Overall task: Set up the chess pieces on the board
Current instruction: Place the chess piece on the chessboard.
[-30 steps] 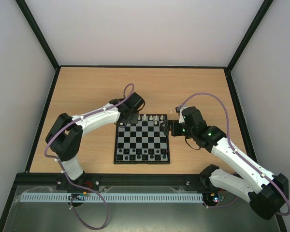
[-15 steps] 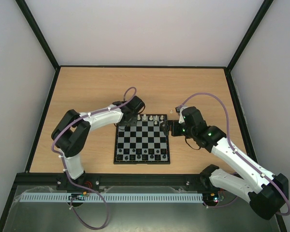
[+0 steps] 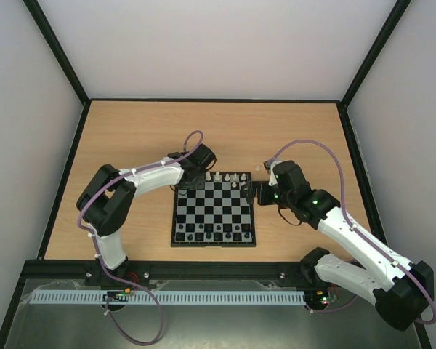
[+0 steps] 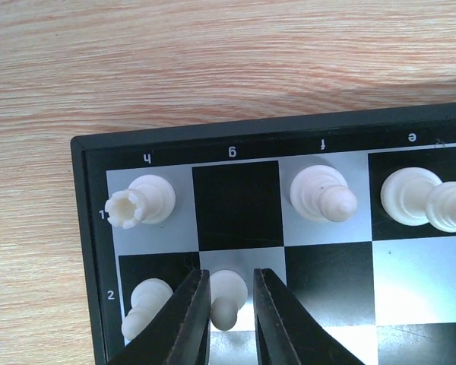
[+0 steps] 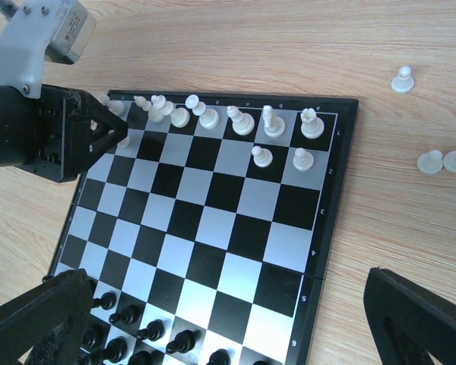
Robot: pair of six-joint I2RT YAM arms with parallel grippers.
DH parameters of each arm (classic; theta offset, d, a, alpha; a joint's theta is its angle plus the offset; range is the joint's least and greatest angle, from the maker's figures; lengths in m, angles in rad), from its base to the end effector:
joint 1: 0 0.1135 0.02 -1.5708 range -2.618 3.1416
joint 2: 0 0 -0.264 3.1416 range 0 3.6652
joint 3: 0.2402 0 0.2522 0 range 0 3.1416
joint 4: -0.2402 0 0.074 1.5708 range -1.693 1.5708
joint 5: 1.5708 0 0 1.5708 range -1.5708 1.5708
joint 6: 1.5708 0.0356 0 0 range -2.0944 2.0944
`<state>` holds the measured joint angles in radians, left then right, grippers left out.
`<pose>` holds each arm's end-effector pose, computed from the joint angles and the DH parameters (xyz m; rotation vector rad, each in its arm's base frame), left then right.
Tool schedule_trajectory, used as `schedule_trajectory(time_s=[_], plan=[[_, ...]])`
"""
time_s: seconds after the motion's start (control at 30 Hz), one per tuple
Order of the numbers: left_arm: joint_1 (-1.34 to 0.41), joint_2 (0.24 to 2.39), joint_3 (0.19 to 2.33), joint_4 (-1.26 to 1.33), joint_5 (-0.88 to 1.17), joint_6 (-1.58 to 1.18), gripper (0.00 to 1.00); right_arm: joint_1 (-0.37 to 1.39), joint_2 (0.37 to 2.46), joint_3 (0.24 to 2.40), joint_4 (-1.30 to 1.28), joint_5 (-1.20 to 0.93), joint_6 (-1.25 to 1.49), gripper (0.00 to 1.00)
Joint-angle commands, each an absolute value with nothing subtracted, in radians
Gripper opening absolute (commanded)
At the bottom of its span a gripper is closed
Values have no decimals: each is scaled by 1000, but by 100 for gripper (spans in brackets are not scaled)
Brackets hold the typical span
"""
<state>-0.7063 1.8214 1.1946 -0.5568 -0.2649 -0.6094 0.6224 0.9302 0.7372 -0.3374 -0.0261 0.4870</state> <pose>0.2799 -0.2265 0.1738 0.0598 2.6762 -0.0387 0.1690 0.1224 0.2816 -0.1636 2.1721 0.6813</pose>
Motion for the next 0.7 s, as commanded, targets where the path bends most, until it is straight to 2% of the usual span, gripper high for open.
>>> schedule_trajectory(time_s=[0.0,0.67], plan=[[-701,1820,1180,-550,-253,-606,18,627,919,724,-340,-37,495,99],[-701,1805,1172,-546,-234,-612,20,626,916,721,-337,-44,494,99]])
